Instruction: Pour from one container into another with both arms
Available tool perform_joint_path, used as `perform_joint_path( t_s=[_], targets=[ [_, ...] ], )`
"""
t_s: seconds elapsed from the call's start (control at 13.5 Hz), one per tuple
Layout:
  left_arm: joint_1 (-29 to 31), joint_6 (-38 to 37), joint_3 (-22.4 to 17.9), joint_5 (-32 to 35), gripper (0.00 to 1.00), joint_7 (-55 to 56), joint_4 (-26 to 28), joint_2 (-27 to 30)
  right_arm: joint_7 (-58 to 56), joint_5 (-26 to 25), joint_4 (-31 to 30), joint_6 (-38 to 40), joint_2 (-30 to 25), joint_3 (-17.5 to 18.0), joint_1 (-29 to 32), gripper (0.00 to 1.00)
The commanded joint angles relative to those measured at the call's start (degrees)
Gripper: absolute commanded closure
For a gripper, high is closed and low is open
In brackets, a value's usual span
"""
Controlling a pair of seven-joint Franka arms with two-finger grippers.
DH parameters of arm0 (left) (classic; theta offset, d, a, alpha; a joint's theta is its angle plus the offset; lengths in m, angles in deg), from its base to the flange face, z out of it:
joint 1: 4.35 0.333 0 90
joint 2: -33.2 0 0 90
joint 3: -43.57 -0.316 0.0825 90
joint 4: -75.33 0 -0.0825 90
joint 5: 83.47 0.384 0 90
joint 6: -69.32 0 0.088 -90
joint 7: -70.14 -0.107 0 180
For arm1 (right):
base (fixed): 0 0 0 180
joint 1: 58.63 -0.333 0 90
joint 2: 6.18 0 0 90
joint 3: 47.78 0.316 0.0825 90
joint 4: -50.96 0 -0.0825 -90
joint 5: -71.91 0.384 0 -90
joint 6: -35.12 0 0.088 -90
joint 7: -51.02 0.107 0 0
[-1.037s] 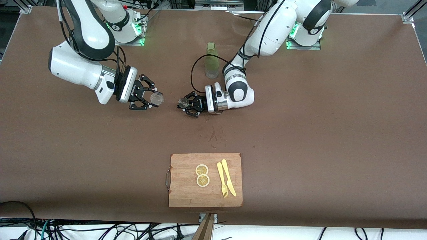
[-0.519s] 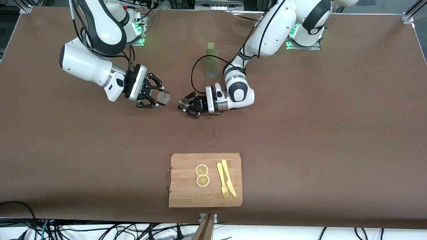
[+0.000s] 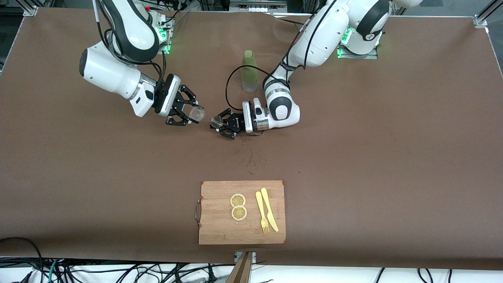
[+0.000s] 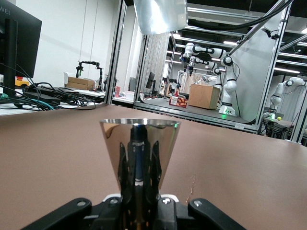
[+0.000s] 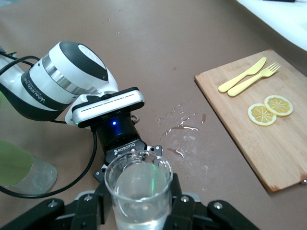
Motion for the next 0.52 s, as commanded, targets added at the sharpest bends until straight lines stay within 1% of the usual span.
perform_joint_path(
  t_s=[0.0,0.22,0.44],
  targets=[
    [-0.7,0.37,-0.33,-2.05,1.0,-2.01,-0.84,-0.5,5.14,-3.77,-1.51,-1.15,-2.59,0.88,-0.13,0.66],
    [-0.7,0.36,-0.33,-2.05,1.0,-2.98,-0.23,-0.59,9.0,-6.93,-1.24,-1.41,-2.59,1.67,-0.13,0.66],
    [-0.7,0.19,-0.33,-2.05,1.0,-3.07,0.04,-0.59,16.2,-12.64,-0.81,-1.42,-2.86,2.81,-0.13,0.66]
  ],
)
